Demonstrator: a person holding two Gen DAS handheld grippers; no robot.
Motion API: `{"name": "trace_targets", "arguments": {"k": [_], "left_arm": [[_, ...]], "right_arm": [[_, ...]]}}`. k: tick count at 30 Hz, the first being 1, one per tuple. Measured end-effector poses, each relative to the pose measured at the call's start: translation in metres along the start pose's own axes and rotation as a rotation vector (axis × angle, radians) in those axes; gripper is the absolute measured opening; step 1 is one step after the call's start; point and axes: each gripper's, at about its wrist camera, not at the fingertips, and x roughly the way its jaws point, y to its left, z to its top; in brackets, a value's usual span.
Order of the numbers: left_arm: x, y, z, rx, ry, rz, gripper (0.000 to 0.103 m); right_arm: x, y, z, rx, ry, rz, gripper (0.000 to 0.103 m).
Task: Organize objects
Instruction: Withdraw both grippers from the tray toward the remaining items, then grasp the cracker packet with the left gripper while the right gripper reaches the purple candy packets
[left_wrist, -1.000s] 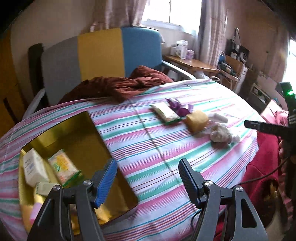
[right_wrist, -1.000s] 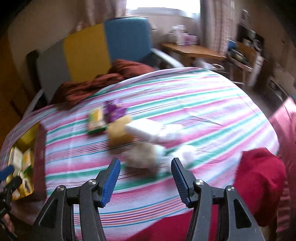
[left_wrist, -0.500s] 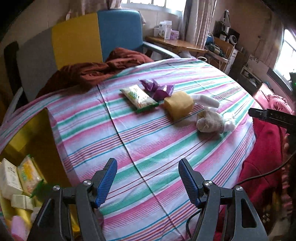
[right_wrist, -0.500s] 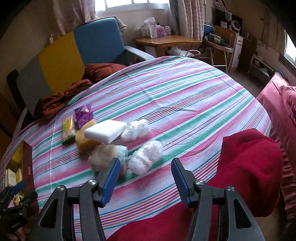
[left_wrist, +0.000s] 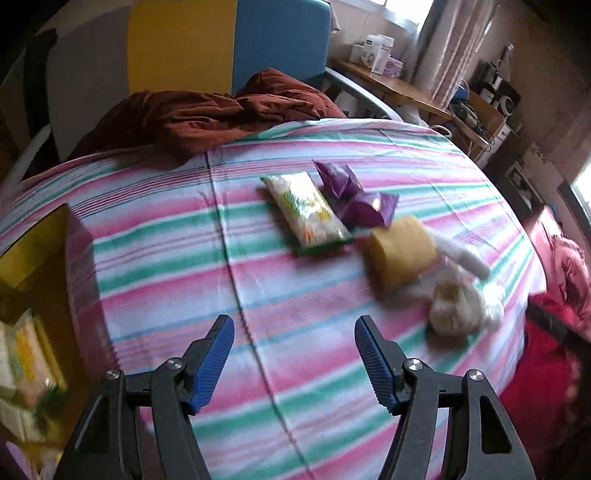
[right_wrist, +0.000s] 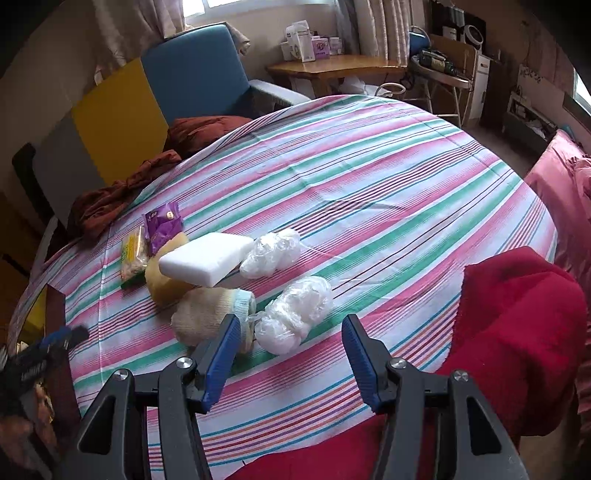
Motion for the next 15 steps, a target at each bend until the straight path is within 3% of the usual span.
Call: {"name": "trace_targets", "arguments": {"k": [15], "left_arm": [[0.069,-0.009,0.074,-0.026,0.008,0.057,0.069]], "right_arm": [[0.007,-0.003,0.000,0.025,0.029,0.090,0.058]]}}
